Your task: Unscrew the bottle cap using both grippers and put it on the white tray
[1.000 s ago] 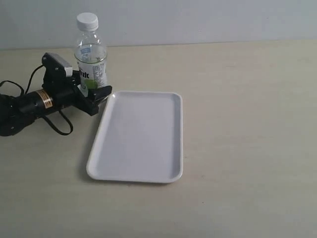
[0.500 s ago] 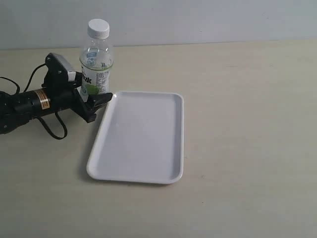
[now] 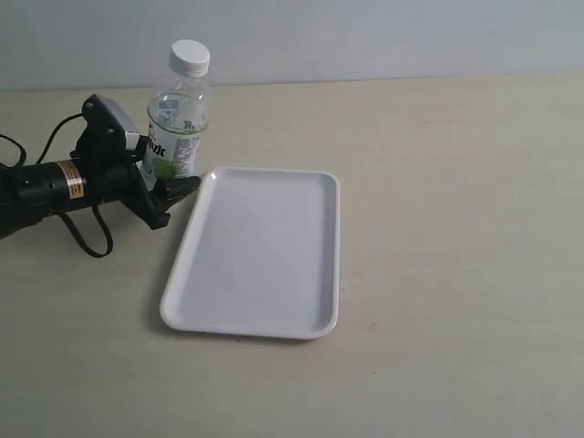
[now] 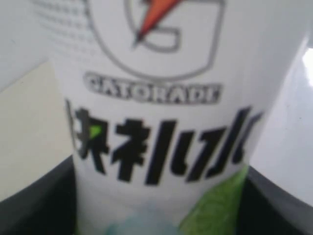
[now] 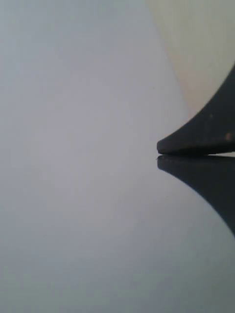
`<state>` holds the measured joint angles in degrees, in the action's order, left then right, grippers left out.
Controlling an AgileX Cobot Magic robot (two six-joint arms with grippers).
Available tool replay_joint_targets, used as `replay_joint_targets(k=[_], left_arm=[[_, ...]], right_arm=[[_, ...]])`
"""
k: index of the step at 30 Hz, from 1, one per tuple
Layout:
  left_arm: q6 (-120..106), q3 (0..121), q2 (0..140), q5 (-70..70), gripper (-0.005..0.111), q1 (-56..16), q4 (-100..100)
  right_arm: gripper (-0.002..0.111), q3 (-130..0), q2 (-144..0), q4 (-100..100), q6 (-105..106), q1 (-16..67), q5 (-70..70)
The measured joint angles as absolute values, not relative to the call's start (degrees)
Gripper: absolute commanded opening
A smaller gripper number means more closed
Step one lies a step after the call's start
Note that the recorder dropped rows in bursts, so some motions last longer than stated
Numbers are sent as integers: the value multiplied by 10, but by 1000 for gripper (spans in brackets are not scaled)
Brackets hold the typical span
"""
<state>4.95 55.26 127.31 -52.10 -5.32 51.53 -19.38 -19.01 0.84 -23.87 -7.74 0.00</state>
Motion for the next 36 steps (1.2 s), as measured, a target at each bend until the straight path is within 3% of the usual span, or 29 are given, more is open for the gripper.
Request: replay_joint_targets(k=[7, 14, 24, 29, 36], left_arm=[[48, 542, 1269, -520, 0, -55, 519], [44, 542, 1269, -520, 0, -55, 521], [32, 542, 1269, -520, 0, -55, 522], [21, 542, 1269, -520, 0, -55, 524], [17, 542, 1268, -520, 0, -55, 534]], right_arm=[[0, -390, -484, 16, -146, -3, 142], [0, -683, -770, 163, 93, 80, 402], [2, -1010, -1026, 270, 205, 148, 676], [19, -1086, -1099, 273, 220, 192, 693], [55, -1104, -1149, 274, 236, 226, 676]])
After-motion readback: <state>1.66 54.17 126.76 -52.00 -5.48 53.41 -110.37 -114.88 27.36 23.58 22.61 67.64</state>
